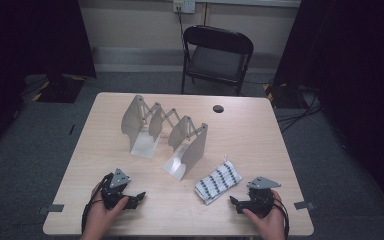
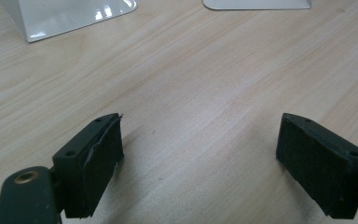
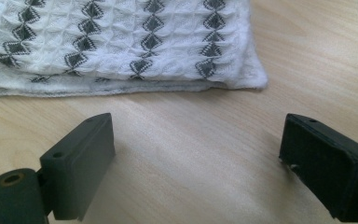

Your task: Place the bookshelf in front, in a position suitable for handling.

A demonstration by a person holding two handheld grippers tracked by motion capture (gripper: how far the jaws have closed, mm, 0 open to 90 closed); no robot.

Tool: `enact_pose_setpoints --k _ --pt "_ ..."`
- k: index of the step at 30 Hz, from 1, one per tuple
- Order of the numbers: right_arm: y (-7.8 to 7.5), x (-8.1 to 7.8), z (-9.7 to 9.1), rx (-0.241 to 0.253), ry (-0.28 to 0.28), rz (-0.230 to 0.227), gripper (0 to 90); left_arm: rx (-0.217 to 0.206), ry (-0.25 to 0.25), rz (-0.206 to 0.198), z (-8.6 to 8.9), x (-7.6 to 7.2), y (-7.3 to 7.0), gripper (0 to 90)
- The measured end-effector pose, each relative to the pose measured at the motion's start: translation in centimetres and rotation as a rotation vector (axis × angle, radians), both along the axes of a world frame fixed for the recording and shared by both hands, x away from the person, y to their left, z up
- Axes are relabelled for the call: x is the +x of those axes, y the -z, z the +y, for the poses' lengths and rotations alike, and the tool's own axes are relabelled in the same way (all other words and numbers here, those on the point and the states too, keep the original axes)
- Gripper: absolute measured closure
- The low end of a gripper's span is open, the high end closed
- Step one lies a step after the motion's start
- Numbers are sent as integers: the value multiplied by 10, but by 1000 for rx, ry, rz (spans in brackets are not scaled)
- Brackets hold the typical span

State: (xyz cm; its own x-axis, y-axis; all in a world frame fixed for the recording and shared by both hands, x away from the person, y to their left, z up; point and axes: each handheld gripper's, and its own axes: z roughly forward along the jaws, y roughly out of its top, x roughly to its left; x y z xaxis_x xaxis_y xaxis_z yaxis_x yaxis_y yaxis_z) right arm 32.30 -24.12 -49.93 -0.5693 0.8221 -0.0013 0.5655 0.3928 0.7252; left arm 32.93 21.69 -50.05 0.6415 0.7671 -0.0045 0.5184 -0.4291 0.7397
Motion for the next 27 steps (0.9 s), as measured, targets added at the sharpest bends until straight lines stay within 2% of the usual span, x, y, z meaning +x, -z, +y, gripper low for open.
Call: enact_pose_setpoints --k 4,5,8,12,14,16,19,20,23,27 --pt "-6 0 2 -29 12 28 204 -2 -1 -1 0 0 0 143" --pt "-8 0 3 -38 24 27 204 -4 -2 1 0 0 0 143" --pt "-14 1 9 -26 10 27 228 2 1 0 0 0 0 143" --pt "-20 2 19 -35 15 -7 261 -4 -2 2 0 0 0 143" --pt "-22 5 28 -25 -12 9 261 -1 1 0 0 0 0 143" --pt "-21 7 36 -43 -35 9 267 -4 -2 2 0 0 0 143" --pt "-21 8 42 -46 -41 5 274 -2 0 0 0 0 0 143" --pt "-23 8 49 -25 -46 -8 293 2 0 -1 0 0 0 143" --pt "-25 11 56 -8 -58 0 297 2 4 0 0 0 0 141" --pt "-24 17 69 -22 -83 8 300 3 5 0 0 1 0 141"
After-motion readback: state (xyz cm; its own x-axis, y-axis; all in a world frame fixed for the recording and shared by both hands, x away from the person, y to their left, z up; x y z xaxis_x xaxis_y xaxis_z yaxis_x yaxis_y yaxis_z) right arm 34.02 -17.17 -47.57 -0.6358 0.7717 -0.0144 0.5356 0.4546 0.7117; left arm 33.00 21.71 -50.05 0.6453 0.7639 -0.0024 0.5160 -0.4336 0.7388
